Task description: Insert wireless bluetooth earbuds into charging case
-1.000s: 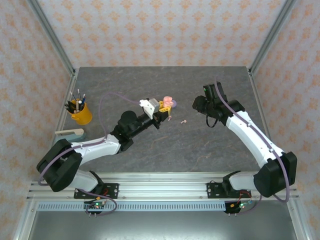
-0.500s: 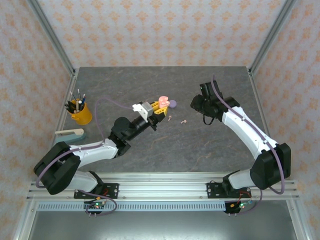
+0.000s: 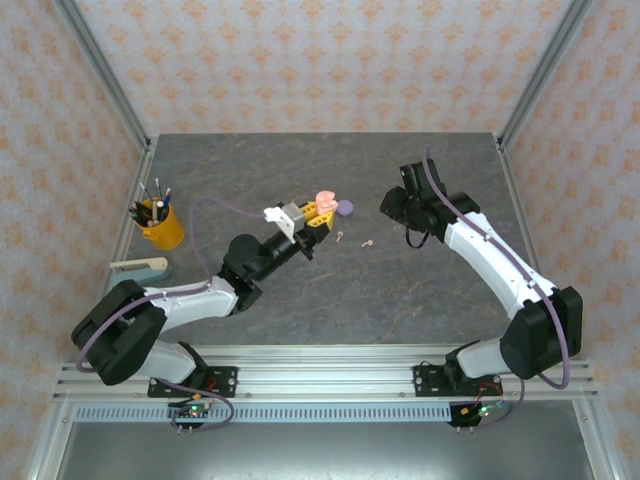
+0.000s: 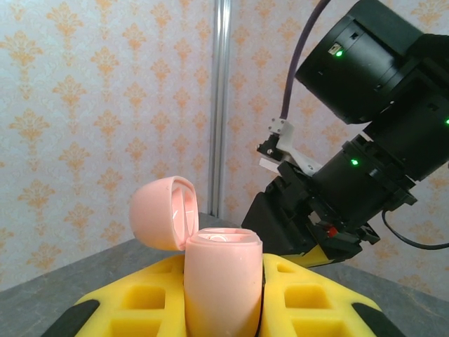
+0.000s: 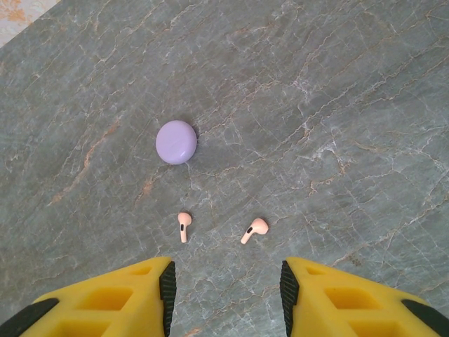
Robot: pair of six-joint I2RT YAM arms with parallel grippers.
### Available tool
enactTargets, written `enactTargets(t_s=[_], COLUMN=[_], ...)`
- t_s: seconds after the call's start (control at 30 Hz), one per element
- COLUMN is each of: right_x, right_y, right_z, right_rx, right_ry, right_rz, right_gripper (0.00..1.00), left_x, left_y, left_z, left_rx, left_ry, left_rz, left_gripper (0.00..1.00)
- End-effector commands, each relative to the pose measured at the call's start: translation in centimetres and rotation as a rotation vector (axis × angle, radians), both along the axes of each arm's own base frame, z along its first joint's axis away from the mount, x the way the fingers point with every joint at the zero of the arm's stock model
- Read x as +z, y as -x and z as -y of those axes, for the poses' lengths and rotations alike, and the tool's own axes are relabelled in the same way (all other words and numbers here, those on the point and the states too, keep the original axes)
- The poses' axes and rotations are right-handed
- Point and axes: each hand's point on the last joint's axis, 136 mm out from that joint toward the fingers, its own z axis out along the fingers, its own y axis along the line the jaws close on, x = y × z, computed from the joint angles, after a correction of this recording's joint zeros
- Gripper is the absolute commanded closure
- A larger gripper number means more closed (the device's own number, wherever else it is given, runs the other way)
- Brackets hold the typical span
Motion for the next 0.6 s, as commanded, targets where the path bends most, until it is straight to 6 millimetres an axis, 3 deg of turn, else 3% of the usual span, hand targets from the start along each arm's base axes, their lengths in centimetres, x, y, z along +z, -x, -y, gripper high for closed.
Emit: enactTargets(t_s=[0.0, 0.2, 0.57], right_x=[0.9, 2.9, 9.7], right_y=[0.0, 0.4, 2.3], right_z=[0.1, -0.8, -5.3], right_rx=[0.0, 0.081, 0.418], right_ry=[-0.007, -0.049, -0.193], right_rz=[0.027, 0.092, 0.295], right_gripper=[0.55, 0.55, 0.57], left_x=[1.7, 1.8, 1.5], left_y=[-0.3, 0.1, 0.3], left_z=[-0.9, -0.3, 0.6], left_rx=[-0.03, -0.18, -0.272], left_ry=[0.101, 0.105, 0.1], left_rz=[0.023, -0.01, -0.051], left_gripper=[1.0, 1.0, 1.0])
